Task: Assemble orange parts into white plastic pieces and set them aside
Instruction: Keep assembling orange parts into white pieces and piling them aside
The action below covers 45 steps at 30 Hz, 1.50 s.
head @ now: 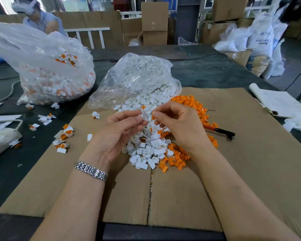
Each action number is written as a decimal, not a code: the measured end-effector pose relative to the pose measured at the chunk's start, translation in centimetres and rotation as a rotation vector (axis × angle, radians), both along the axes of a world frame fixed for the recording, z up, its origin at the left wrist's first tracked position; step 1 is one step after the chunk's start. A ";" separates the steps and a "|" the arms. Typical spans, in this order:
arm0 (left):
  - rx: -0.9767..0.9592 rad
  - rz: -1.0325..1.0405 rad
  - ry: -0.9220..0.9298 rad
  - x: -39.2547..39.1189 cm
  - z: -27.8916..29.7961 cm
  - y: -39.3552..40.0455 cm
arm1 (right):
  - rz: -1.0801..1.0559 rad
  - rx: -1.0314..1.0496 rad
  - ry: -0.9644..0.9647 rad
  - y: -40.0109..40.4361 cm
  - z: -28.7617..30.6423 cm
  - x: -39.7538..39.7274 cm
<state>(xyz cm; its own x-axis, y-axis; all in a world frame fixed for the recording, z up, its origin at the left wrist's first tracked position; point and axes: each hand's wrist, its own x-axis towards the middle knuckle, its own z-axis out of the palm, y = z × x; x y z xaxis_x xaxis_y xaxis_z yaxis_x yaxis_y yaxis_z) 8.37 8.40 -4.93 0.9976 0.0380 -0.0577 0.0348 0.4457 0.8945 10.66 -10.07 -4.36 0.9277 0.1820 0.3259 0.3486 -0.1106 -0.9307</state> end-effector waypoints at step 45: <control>0.332 0.067 -0.172 0.4 -2.0 -1.1 | 0.095 -0.183 -0.118 -1.0 0.2 -0.7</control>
